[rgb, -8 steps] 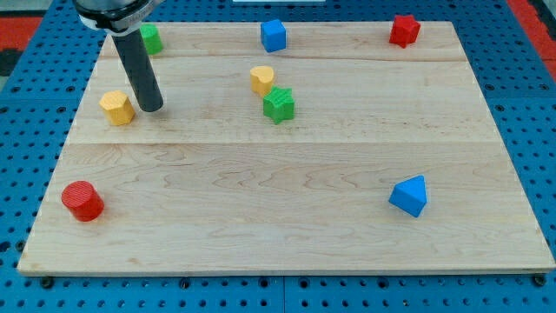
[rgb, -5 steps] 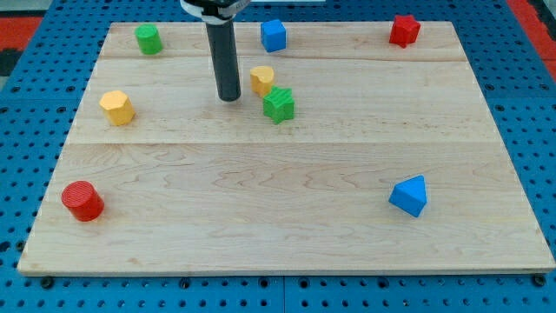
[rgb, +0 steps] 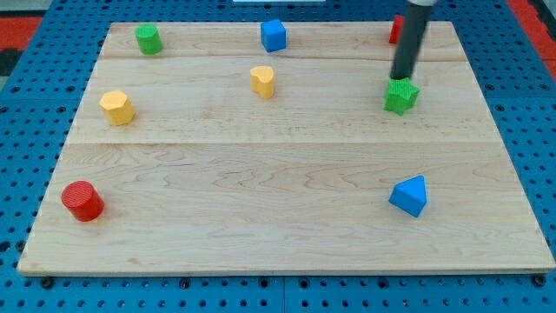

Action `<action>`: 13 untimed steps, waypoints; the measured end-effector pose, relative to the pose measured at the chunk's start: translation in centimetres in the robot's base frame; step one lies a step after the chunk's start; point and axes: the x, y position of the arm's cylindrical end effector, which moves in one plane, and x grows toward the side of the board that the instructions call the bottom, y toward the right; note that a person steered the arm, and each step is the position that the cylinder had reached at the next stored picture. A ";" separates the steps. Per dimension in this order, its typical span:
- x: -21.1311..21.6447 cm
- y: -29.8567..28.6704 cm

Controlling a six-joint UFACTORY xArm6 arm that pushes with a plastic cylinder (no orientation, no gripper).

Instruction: Move the green star above the blue triangle

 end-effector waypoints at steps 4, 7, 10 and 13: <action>-2.1 -2.7; -0.4 -9.2; 0.5 -10.7; -0.3 -12.6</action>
